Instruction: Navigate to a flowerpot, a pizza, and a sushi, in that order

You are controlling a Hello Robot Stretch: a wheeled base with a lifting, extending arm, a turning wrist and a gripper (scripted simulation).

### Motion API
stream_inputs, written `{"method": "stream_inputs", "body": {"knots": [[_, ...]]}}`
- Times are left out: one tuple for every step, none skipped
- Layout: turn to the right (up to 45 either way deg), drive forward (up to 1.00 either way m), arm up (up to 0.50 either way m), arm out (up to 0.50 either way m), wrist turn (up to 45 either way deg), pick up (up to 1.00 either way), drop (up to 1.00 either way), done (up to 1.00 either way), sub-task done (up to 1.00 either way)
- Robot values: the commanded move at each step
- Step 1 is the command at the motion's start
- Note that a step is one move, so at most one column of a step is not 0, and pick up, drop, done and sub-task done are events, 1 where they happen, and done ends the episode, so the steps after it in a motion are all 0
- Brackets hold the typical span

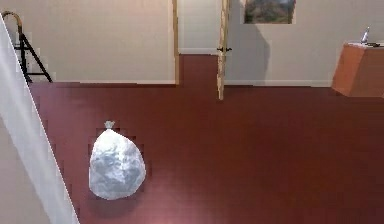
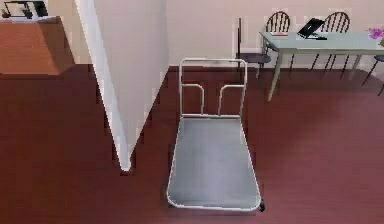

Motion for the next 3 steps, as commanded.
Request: {"method": "stream_inputs", "body": {"knots": [[0.0,1.0,0.0,0.0,0.0,0.0,0.0,0.0,0.0],[3.0,0.0,0.0,0.0,0.0,0.0,0.0,0.0,0.0],[0.0,0.7,0.0,0.0,0.0,0.0,0.0,0.0,0.0]]}}
